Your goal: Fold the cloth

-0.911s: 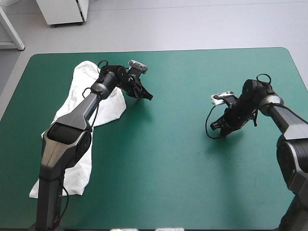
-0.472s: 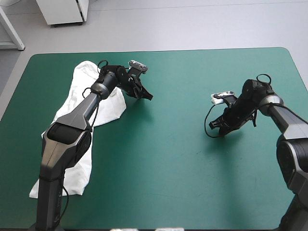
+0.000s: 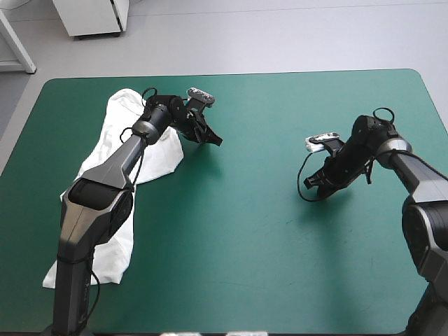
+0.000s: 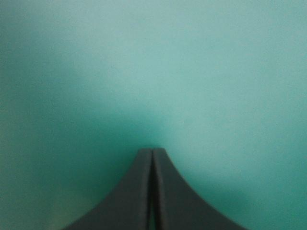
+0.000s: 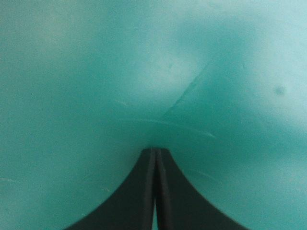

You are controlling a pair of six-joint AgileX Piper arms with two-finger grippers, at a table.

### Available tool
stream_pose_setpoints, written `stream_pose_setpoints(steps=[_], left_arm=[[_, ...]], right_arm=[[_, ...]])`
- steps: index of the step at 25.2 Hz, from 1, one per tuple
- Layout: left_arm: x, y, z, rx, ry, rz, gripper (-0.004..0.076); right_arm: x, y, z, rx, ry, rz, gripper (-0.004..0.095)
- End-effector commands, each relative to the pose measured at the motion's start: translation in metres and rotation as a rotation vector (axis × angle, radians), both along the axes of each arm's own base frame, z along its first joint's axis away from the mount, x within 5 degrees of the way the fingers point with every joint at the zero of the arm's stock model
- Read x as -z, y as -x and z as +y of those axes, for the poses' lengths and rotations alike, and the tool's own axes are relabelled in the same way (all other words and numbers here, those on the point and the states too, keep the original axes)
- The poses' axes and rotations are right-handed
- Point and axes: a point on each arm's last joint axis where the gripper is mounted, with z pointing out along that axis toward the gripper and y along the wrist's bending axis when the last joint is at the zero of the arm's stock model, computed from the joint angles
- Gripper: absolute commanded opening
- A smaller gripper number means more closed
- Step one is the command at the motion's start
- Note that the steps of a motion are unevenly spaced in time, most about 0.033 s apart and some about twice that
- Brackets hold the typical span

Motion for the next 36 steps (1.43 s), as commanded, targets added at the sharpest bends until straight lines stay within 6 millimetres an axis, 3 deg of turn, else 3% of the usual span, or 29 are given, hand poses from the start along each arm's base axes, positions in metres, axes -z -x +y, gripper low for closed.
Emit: stream_pose_setpoints(steps=[1,4,9,14,20,22,25,27,33,36], left_arm=[[-0.043,0.004,-0.001,-0.004,0.056,-0.095,-0.0009],[-0.062,0.01,0.002,-0.002,0.055,-0.131,-0.0009],[-0.118,0.033,0.014,0.013,0.033,-0.212,-0.0009],[-0.197,0.081,0.037,-0.001,-0.006,-0.329,-0.0009],[-0.27,0.145,0.073,-0.084,-0.074,-0.482,-0.0008],[-0.276,0.167,0.087,-0.126,-0.117,-0.492,-0.0008],[-0.261,0.205,0.108,-0.183,-0.195,-0.432,0.0011],[-0.252,0.22,0.117,-0.216,-0.213,-0.407,0.0054],[-0.236,0.236,0.127,-0.268,-0.268,-0.333,0.0288],[-0.232,0.225,0.129,-0.323,-0.296,-0.34,0.0315]], right_arm=[[-0.019,0.001,-0.001,-0.013,0.003,-0.064,-0.0017],[-0.041,-0.001,-0.004,-0.02,0.029,-0.113,-0.0017],[-0.108,0.003,-0.003,-0.006,-0.002,-0.246,-0.0017],[-0.166,0.022,-0.003,0.022,-0.034,-0.39,-0.0017],[-0.204,0.049,0.0,0.03,-0.109,-0.491,0.0],[-0.214,0.058,0.004,0.031,-0.18,-0.51,0.0051],[-0.228,0.07,0.01,0.019,-0.266,-0.537,0.0225],[-0.231,0.073,0.011,0.017,-0.279,-0.545,0.0289],[-0.235,0.078,0.01,0.019,-0.284,-0.556,0.0309],[-0.239,0.083,0.01,0.017,-0.284,-0.572,0.0309]])
